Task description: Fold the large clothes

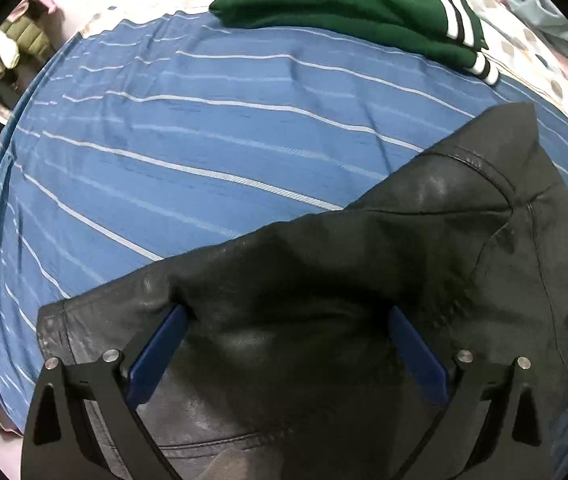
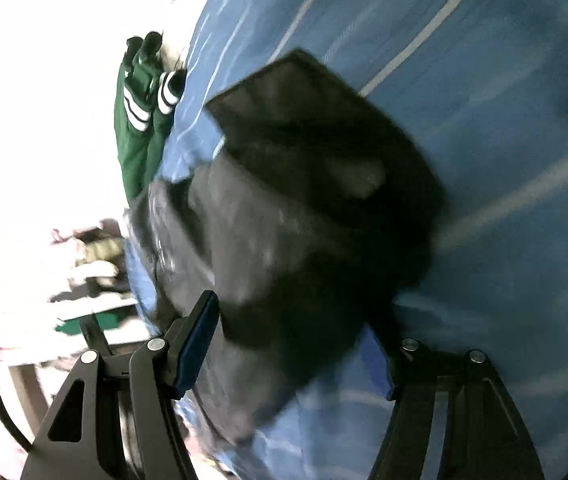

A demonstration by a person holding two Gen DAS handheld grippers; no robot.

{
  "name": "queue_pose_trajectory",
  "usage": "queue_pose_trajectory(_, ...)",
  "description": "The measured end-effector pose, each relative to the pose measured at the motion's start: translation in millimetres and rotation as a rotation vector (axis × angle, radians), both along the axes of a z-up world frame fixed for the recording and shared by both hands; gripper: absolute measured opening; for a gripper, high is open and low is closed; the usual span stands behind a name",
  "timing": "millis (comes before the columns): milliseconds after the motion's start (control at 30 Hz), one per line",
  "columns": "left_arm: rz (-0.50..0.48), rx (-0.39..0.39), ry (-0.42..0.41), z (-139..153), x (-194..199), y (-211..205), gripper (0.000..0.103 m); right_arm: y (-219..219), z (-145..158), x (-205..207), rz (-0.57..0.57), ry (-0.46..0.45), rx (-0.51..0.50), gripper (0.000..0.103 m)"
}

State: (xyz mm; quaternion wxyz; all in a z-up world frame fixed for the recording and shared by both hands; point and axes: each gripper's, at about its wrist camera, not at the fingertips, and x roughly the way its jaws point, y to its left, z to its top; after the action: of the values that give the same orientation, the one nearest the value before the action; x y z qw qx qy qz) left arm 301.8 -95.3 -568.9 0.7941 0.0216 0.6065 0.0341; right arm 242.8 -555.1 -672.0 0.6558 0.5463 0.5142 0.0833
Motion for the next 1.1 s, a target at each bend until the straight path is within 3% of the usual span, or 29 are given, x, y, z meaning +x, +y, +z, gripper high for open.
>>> queue_pose_trajectory(200,0.018,-0.036,0.028,-4,5,11,0.103,16,1,21,-0.068,-0.051,0.011,0.066)
queue_pose_trajectory(267,0.026,-0.041,0.03,-9,10,10,0.103,19,5,25,-0.063,-0.072,0.039,0.029)
queue_pose_trajectory(333,0.018,-0.051,0.027,-9,13,12,0.103,21,19,28,-0.063,-0.119,0.062,0.019)
queue_pose_trajectory(533,-0.123,-0.02,-0.027,-3,17,-6,0.103,36,101,19,-0.022,-0.242,0.024,0.015)
queue_pose_trajectory(667,-0.164,-0.091,-0.037,-12,33,-23,0.103,51,138,30,0.01,-0.273,-0.046,0.015)
queue_pose_trajectory(700,-0.15,-0.125,-0.033,-14,37,-20,0.103,46,141,16,0.027,-0.278,-0.069,0.015)
queue_pose_trajectory(800,-0.084,-0.175,-0.014,-6,35,-2,0.103,65,167,30,0.114,-0.305,-0.125,0.015)
queue_pose_trajectory(867,0.005,-0.21,-0.028,12,18,24,0.103,97,196,37,0.216,-0.344,-0.167,0.015)
queue_pose_trajectory(1000,0.241,-0.259,-0.069,56,-52,104,0.103,177,239,36,0.404,-0.397,-0.22,0.015)
queue_pose_trajectory(1100,0.413,-0.239,-0.074,77,-122,163,0.103,249,253,35,0.55,-0.436,-0.237,0.015)
